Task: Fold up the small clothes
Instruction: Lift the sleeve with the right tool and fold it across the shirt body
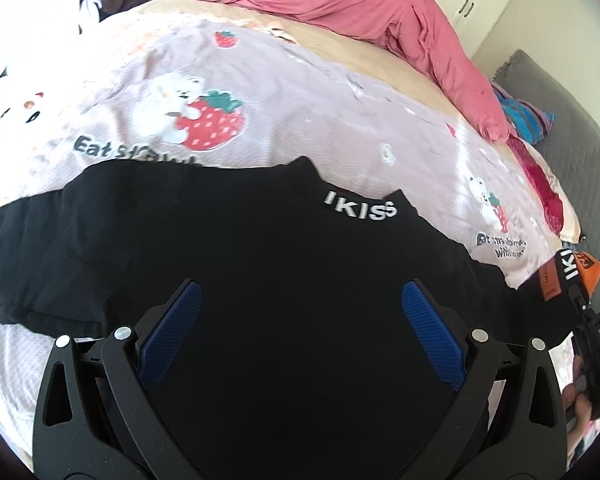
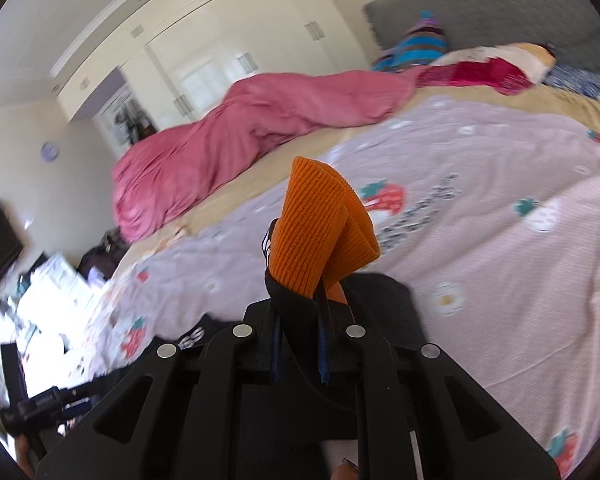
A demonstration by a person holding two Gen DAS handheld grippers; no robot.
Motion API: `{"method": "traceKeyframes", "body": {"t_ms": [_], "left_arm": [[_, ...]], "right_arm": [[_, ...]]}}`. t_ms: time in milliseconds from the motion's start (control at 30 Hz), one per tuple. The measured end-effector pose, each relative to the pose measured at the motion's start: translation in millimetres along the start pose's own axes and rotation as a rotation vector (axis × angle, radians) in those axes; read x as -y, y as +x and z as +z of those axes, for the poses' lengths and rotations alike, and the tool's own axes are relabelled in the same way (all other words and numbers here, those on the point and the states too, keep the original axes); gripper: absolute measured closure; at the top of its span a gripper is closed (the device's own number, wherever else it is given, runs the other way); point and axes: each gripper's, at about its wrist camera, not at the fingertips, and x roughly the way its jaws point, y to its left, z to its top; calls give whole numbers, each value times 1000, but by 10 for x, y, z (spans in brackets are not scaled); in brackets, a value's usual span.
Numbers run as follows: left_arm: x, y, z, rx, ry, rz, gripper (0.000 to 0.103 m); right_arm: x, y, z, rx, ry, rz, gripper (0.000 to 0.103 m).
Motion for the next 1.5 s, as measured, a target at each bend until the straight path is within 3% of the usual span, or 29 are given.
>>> {"method": "traceKeyframes", "body": {"t_ms": [133,433,767,833,900,1000,1100,1233,1433,1500], "left_arm": [[-167,-62,-1,16,-6,38,8],[-562,-112,-69,4,-87,-55,8],[-738,-47,-128,-6,-150,-164,8],[-744,-5,-137,-13,-164,-188,8],[-722,60,-155,-28,-173,-214,10],[-618,173,-186,-57,-155,-244,11],[-514,268,-231,-87,-144,-289,17],[-340,418,-320,-129,-127,-347,36],[-175,639,-458,-179,-83,-277,37],[-134,644,-460,-167,-66,-267,46]], "right_arm": [[-356,111,-147,-39,-53,36,90],[-1078,412,-596,-154,-146,119,90],[-1438,754,-984,-272,-191,178,88],[-1452,776,-1028,-297,-176,203,84],[-1461,772,-1072,-332,-155,239,66],[-1408,677,-1053,-346,-118,307,48],[-1316,527,-1013,-345,-105,326,47],[-1104,363,-948,-330,-89,290,46],[-739,153,-868,-306,-35,222,44],[-649,105,-860,-300,-17,208,44]]}}
